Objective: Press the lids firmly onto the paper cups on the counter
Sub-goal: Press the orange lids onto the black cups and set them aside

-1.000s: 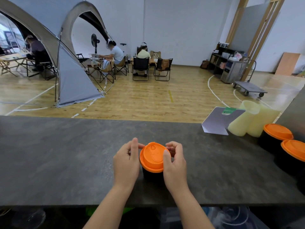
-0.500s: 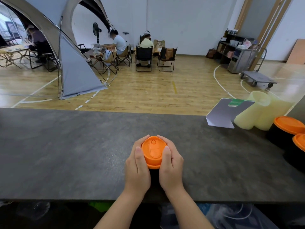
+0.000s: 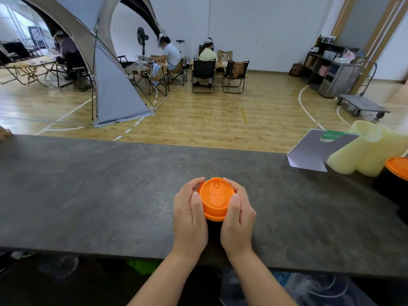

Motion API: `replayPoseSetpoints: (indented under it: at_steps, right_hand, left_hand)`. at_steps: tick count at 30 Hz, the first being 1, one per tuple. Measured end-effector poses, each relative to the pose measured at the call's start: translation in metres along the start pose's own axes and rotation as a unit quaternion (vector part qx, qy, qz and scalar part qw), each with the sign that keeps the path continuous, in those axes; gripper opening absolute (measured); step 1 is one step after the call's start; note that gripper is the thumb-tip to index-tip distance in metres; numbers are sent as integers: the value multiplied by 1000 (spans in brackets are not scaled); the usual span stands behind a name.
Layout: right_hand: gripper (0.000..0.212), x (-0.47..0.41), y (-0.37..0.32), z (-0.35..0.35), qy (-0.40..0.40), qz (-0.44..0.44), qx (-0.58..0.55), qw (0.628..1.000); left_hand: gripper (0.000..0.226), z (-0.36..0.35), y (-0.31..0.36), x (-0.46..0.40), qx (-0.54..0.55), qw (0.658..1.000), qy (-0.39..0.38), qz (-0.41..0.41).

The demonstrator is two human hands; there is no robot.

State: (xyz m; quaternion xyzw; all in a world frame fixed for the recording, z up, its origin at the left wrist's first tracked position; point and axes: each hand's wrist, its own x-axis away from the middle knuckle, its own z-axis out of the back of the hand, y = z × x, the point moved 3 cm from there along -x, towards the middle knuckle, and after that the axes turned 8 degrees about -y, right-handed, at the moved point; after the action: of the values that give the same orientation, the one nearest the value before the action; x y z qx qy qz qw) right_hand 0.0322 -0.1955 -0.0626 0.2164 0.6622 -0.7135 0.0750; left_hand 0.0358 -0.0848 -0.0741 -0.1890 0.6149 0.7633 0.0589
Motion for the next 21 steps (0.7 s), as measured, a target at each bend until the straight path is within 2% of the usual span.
replayPoseSetpoints:
  at_steps: [3,6,10,13,21]
  right_hand:
    - [44,2,0,5,22,-5,-14,1000]
    - [39,4,-1,9,21,-11,-14,1000]
    - [34,4,-4,6,-19,-16,15,1000]
    - [43,5,-4,-1,-46,-15,34,998]
    - [45,7,-4,0,-56,-14,21,998]
  left_hand:
    - [21,6,1,4,-4,998,61,0]
    - [21,10,8,8,-50,995,87,-28]
    - [34,6,13,9,-35,999,34,-16]
    - [46,2,8,8,-21,1000,-19,-1]
    - [41,1,7,9,11,1000,-20,3]
